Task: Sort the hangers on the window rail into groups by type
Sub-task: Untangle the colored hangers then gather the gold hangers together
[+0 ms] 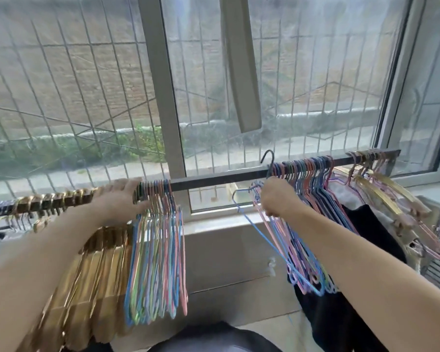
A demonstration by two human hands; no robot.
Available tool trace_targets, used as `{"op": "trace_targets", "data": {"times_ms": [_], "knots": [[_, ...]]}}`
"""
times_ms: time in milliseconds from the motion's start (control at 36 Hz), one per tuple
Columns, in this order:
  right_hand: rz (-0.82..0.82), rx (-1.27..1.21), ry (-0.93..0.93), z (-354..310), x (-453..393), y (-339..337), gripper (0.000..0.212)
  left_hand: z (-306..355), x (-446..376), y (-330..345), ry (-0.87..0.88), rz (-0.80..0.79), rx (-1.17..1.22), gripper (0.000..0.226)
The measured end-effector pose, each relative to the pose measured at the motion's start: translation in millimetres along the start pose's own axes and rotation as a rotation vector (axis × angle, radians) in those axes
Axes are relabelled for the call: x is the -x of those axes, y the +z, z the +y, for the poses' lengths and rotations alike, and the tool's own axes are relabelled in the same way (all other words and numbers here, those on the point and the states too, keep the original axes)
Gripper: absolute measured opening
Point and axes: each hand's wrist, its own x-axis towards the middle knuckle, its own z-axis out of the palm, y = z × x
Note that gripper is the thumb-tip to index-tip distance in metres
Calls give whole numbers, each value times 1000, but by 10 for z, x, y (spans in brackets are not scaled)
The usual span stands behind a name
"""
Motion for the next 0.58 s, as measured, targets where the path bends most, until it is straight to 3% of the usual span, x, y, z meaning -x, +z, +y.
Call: {"op": "trace_targets", "data": {"times_ms": [111,306,472,583], "knots": [[-55,-45,41,3,-227,103,37,-34,-12,122,-10,-18,-107,95],[-206,179,71,-30,-337,228,25,-14,-95,130,-32,-42,-151,106],[-171,166,57,110,-564,331,16,7,-119,106,-33,-52,-150,106],[-119,170,62,95,-464,288,33,-12,-114,134,-37,-60,-155,106]]}}
